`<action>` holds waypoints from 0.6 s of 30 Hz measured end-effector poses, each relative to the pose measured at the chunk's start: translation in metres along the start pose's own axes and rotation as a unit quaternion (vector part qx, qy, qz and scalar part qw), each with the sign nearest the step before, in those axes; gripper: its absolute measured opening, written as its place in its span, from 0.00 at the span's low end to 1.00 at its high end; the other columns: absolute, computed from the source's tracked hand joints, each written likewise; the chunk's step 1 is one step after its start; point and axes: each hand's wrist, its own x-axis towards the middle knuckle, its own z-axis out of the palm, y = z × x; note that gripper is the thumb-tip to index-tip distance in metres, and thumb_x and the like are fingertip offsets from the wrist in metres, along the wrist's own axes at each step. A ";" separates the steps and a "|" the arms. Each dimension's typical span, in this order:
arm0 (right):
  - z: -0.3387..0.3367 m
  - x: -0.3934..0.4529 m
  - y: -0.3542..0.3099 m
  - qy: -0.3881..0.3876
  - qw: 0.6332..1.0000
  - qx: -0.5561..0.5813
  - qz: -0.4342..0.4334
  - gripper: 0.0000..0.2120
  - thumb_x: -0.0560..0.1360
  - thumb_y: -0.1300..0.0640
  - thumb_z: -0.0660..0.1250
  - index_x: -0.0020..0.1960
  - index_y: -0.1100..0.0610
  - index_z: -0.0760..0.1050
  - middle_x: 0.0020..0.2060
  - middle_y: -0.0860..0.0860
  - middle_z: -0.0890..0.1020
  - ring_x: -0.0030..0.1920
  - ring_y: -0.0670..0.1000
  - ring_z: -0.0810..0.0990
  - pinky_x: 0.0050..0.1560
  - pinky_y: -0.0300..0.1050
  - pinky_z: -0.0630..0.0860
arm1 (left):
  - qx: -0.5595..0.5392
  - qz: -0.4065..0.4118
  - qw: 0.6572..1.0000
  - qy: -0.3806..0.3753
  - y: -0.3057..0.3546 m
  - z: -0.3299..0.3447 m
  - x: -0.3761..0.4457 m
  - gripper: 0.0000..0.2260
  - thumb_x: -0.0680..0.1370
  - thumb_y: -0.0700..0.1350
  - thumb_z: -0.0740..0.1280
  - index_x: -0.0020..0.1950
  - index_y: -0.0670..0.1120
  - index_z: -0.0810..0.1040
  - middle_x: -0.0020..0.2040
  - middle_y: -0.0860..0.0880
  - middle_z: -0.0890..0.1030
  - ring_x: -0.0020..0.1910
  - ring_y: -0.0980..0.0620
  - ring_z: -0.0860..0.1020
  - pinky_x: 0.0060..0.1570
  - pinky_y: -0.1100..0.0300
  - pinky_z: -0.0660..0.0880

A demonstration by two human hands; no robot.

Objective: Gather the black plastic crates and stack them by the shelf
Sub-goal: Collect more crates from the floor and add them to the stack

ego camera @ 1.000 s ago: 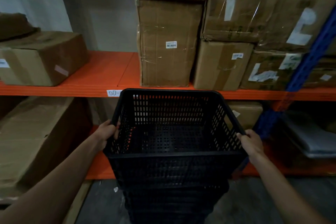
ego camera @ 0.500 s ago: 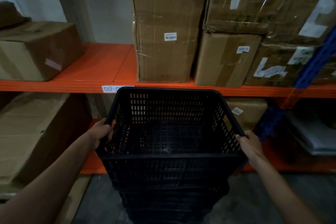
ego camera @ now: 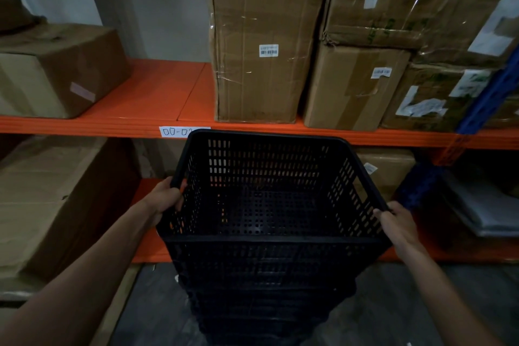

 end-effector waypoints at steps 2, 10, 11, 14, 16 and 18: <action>0.000 -0.001 -0.001 0.011 1.000 0.000 0.000 0.05 0.75 0.56 0.64 0.41 0.55 0.74 0.36 0.56 0.77 0.38 0.56 0.76 0.35 0.47 0.67 | -0.005 0.000 1.000 0.002 0.000 0.000 -0.002 0.11 0.76 0.31 0.56 0.55 0.40 0.72 0.16 0.48 0.70 0.21 0.46 0.69 0.26 0.57 0.69; -0.004 -0.006 -0.005 0.025 1.000 0.010 0.011 0.05 0.73 0.56 0.66 0.41 0.56 0.76 0.39 0.57 0.79 0.43 0.59 0.77 0.42 0.50 0.69 | 0.004 0.027 0.999 -0.037 0.001 -0.006 -0.004 0.06 0.80 0.36 0.57 0.55 0.42 0.70 0.26 0.45 0.70 0.24 0.49 0.68 0.24 0.59 0.67; -0.005 -0.007 -0.004 0.032 0.999 0.007 0.012 0.05 0.73 0.56 0.66 0.40 0.56 0.76 0.39 0.57 0.79 0.43 0.59 0.77 0.42 0.50 0.69 | 0.008 0.031 0.999 -0.041 0.001 -0.006 -0.004 0.05 0.80 0.37 0.57 0.53 0.42 0.70 0.27 0.44 0.70 0.24 0.50 0.68 0.24 0.59 0.67; -0.007 -0.011 0.001 0.049 0.999 0.005 0.007 0.06 0.73 0.57 0.67 0.38 0.56 0.74 0.36 0.55 0.78 0.43 0.60 0.76 0.40 0.50 0.68 | 0.018 0.040 0.998 -0.039 0.001 0.001 -0.001 0.04 0.79 0.36 0.58 0.51 0.42 0.70 0.29 0.43 0.71 0.27 0.50 0.69 0.25 0.61 0.67; -0.008 -0.012 0.001 0.051 0.999 0.005 0.003 0.06 0.73 0.57 0.67 0.38 0.57 0.73 0.34 0.55 0.77 0.42 0.60 0.76 0.39 0.49 0.67 | 0.013 0.037 0.999 -0.033 0.001 0.006 0.001 0.05 0.78 0.35 0.59 0.51 0.43 0.70 0.29 0.43 0.71 0.28 0.49 0.69 0.25 0.61 0.67; -0.009 -0.013 -0.001 0.052 0.999 0.008 -0.004 0.07 0.72 0.57 0.67 0.37 0.57 0.73 0.33 0.55 0.77 0.41 0.60 0.77 0.39 0.49 0.68 | 0.012 0.038 0.999 -0.028 -0.001 0.007 0.003 0.06 0.78 0.34 0.59 0.50 0.43 0.71 0.30 0.43 0.72 0.28 0.49 0.70 0.25 0.60 0.68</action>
